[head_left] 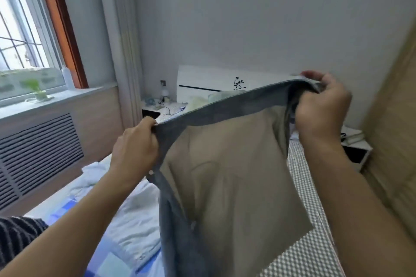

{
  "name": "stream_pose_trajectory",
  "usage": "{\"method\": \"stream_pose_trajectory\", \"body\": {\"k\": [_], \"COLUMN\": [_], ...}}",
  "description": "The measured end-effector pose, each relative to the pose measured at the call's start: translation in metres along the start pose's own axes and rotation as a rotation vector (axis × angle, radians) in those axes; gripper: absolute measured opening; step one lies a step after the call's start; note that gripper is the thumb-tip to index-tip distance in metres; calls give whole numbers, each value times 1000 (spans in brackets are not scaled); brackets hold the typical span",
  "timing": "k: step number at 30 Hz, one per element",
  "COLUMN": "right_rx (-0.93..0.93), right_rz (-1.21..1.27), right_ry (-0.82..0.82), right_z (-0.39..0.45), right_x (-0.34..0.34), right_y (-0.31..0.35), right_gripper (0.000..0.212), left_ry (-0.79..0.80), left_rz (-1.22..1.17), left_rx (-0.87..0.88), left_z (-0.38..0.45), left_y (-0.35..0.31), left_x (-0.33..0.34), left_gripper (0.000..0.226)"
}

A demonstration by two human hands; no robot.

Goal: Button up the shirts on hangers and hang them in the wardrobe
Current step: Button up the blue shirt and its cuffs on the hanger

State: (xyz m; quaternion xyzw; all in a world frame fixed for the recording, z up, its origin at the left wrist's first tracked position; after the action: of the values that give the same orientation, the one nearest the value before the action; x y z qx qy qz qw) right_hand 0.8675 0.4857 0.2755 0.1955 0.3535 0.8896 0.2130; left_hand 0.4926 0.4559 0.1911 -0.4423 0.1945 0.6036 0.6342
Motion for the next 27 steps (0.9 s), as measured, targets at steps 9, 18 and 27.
{"method": "stream_pose_trajectory", "body": {"k": [9,18,27], "right_rx": [-96,-215,562], "right_rz": [-161,-329,-458], "right_ry": [-347,-307,-85], "right_z": [-81,-30,-54], "right_x": [-85,-151,-199], "right_y": [92,213,-74], "right_gripper": [30,33,35], "left_ry": [687,691,852], "left_rz": [-1441,-1584,-868], "left_rx": [-75,298,-58], "left_z": [-26,6,-31], "left_y": [-16,-115,-103], "left_x": [-54,-159,75], "left_gripper": [38,41,36]}}
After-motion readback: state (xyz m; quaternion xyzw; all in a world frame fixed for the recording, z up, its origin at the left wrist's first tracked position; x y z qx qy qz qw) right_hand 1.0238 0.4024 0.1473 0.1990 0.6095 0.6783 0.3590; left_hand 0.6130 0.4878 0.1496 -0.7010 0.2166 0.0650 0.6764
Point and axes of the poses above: each hand's wrist, its own z-axis towards the middle knuckle, its own x-axis out of the palm, y = z × x, the point moved 8 cm from there along z, towards the middle knuckle, and after that the axes turned 7 degrees about z, right-handed, at the moved point
